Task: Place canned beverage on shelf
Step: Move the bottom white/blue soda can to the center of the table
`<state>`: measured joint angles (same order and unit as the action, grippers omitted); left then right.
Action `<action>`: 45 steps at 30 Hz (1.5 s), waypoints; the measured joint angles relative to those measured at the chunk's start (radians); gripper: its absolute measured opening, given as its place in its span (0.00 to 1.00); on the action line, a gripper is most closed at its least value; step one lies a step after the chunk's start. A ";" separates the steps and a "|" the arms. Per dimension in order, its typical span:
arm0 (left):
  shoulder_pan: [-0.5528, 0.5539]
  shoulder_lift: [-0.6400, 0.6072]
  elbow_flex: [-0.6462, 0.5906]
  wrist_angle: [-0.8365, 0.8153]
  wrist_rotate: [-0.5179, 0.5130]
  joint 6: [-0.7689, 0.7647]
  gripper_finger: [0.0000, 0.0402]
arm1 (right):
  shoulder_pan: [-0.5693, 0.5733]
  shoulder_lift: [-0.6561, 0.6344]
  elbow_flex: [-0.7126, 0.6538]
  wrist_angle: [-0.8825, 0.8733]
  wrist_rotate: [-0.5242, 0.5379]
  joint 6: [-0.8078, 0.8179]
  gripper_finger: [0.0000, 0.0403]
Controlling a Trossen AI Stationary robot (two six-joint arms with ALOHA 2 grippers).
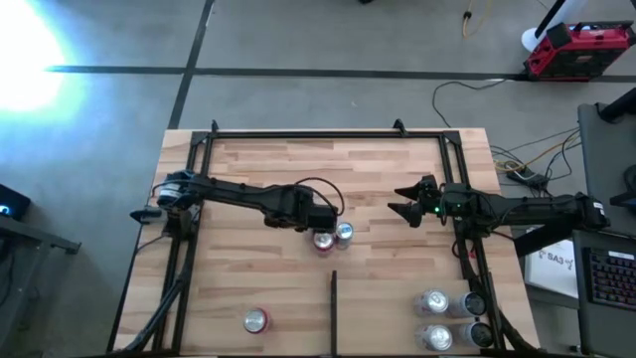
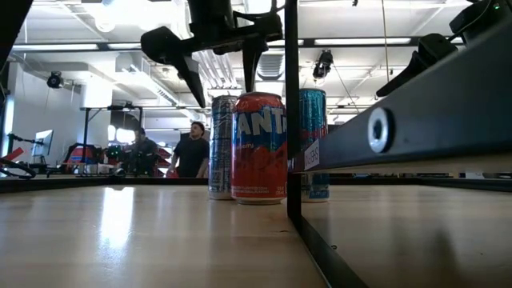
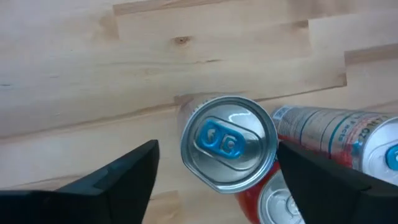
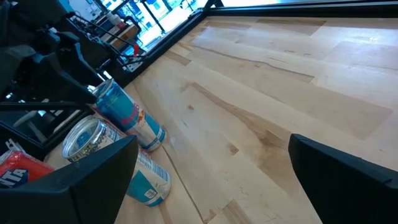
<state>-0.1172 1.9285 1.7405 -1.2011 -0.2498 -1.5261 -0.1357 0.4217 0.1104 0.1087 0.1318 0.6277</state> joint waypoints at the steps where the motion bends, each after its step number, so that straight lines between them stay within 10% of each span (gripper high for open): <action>1: 0.001 0.000 0.000 0.000 -0.002 -0.002 0.79 | 0.000 0.000 0.000 0.000 0.000 0.000 0.99; 9: 0.011 0.025 0.000 0.020 -0.029 -0.120 0.98 | 0.000 0.000 0.000 0.000 0.000 0.000 0.99; 16: 0.011 0.090 0.000 0.019 -0.028 -0.312 0.95 | 0.000 0.000 0.000 0.000 0.000 0.000 0.99; 30: 0.010 0.109 0.000 0.005 -0.003 -0.249 0.53 | 0.000 0.000 0.000 0.000 0.000 0.000 0.99; 45: 0.043 0.112 0.126 0.044 0.024 0.525 0.58 | 0.000 0.000 0.000 0.000 0.000 0.000 0.99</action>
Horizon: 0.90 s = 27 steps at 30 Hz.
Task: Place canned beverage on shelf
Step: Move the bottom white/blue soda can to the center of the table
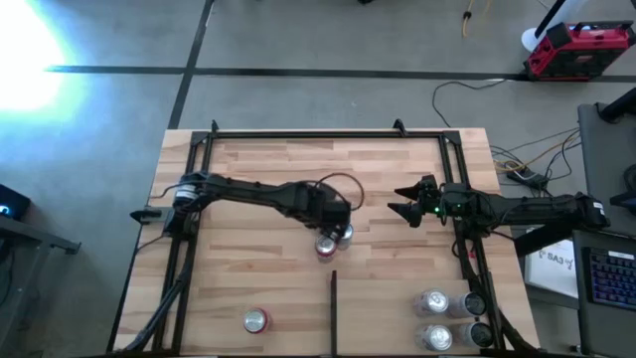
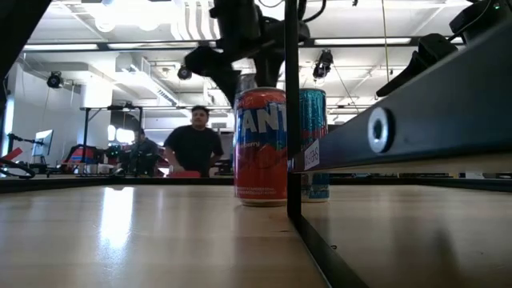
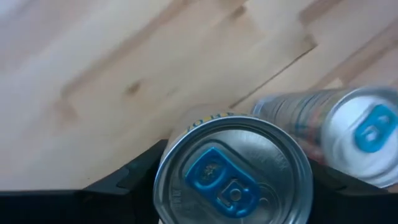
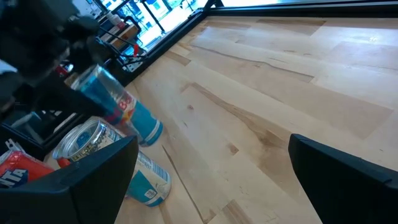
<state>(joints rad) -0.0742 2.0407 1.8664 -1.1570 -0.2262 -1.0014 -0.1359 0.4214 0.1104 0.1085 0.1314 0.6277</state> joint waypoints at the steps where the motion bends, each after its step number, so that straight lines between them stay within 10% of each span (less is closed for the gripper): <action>1: 0.004 0.000 0.009 0.003 -0.001 0.037 0.59 | 0.000 0.000 0.000 0.000 0.000 0.000 0.99; 27: 0.101 0.001 -0.056 0.120 0.187 0.499 0.59 | 0.000 0.000 0.000 0.000 0.000 0.000 0.99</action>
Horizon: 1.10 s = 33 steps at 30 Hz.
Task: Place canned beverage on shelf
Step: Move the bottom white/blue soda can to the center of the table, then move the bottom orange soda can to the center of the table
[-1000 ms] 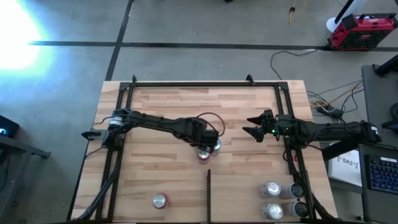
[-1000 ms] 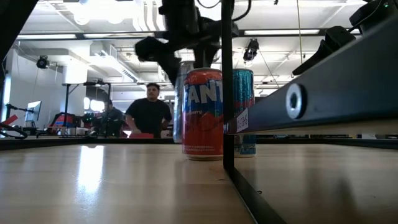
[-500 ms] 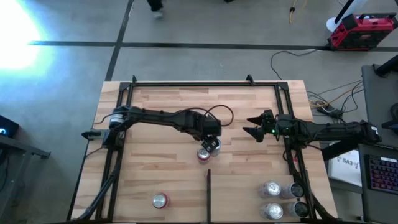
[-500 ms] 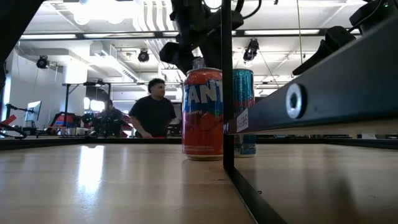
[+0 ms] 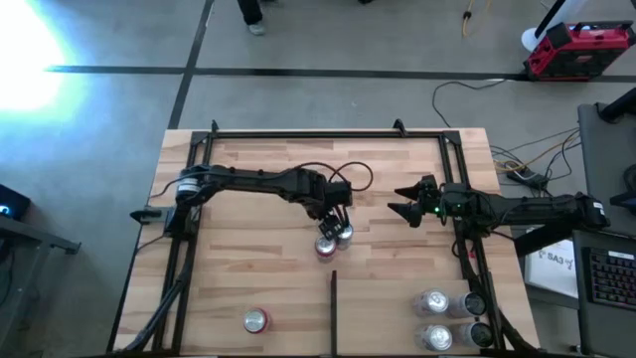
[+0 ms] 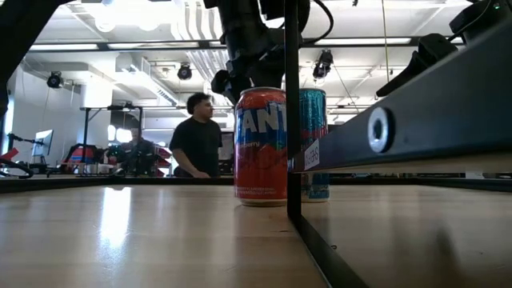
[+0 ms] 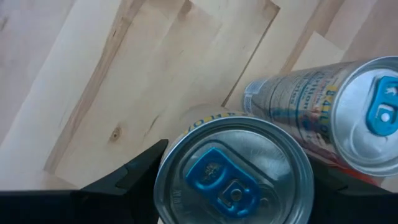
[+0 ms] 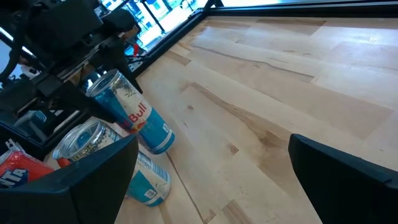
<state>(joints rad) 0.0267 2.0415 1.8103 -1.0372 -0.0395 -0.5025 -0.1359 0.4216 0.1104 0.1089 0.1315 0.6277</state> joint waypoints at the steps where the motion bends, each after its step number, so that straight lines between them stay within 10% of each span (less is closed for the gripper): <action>1: 0.001 0.000 0.000 0.000 0.000 0.008 0.59 | 0.000 0.000 0.000 0.000 0.000 0.000 0.99; 33: 0.014 0.041 0.011 0.007 -0.001 -0.205 0.76 | 0.000 0.000 0.000 0.000 0.000 0.000 0.99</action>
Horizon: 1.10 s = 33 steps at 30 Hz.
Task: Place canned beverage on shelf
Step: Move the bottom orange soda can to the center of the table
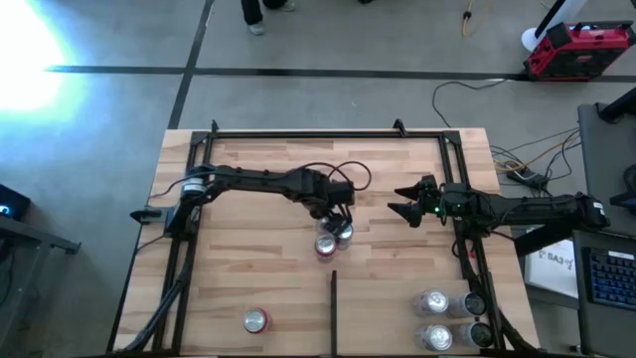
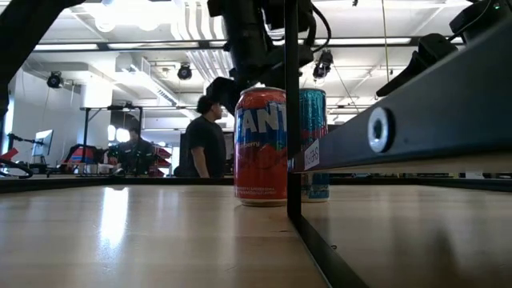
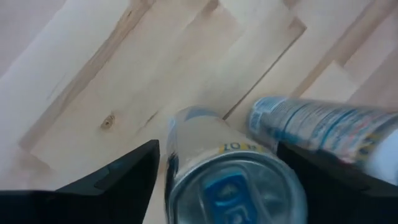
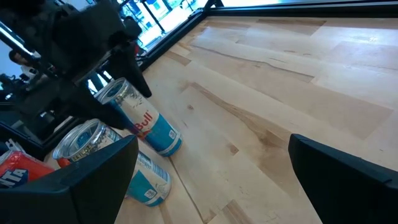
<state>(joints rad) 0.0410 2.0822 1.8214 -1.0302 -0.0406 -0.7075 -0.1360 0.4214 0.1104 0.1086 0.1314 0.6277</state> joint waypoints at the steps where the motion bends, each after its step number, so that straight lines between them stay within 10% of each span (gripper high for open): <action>1: 0.000 -0.001 0.004 -0.001 0.000 -0.022 0.78 | 0.000 0.000 0.000 0.000 0.000 0.000 0.99; 22: -0.061 -0.001 0.447 -0.434 -0.019 -0.414 0.88 | 0.000 0.000 0.000 0.000 0.000 0.000 0.99; 33: -0.144 -0.005 0.441 -0.542 0.000 -0.782 0.88 | 0.000 0.000 0.000 0.000 0.000 0.000 0.99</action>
<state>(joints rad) -0.1032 2.0777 2.2628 -1.5722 -0.0407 -1.4899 -0.1356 0.4217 0.1104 0.1089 0.1318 0.6277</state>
